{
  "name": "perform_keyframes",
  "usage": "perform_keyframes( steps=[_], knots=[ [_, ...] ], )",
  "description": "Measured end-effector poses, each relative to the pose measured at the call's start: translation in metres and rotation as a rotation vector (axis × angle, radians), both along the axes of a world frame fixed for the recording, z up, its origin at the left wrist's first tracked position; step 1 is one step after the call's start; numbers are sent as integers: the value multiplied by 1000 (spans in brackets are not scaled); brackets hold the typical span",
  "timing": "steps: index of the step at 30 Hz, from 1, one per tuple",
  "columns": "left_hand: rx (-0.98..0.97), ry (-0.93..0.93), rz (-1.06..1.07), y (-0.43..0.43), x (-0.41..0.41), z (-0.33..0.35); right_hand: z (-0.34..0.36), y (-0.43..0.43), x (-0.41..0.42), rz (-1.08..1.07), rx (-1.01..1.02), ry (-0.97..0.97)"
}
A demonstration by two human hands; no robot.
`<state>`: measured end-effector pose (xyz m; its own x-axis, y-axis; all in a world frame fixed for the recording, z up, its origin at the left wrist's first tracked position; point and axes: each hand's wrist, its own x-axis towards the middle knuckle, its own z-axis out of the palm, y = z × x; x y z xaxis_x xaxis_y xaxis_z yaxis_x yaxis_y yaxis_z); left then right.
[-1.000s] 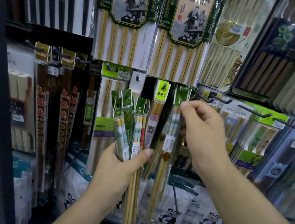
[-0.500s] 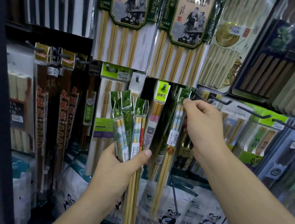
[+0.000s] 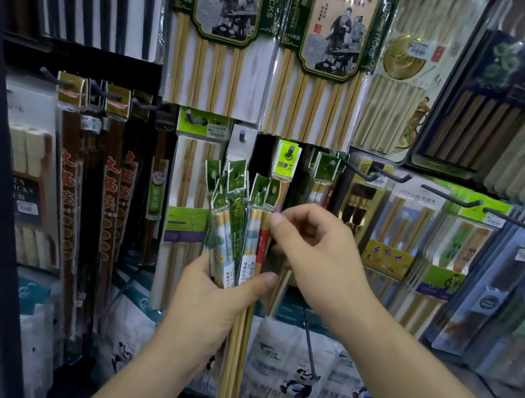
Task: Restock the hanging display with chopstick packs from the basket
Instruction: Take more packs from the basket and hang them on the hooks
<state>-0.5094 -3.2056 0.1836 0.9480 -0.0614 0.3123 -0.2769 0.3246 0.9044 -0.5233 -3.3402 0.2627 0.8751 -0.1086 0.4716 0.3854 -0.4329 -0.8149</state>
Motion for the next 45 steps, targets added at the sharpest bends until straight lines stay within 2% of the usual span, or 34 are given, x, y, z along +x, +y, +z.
perform_keyframes(
  steps=[9,13,18,22,28,37,45],
  knots=[
    [-49,10,-65,-1,-6,2,-2,1,1,11,51,10],
    [-59,51,-26,-2,-3,0,0,-4,2,-24,78,-39],
    [-46,87,-10,0,3,-7,19,-17,4,-88,202,-128],
    [-43,91,-22,1,3,-8,34,-21,13,-137,283,-118],
    [-37,82,-29,0,3,-8,41,-22,27,-192,245,-89],
    [-26,70,-40,0,3,-8,38,-23,31,-268,125,-150],
    [-30,64,-40,-1,4,-9,43,-24,30,-286,126,-154]
  ],
)
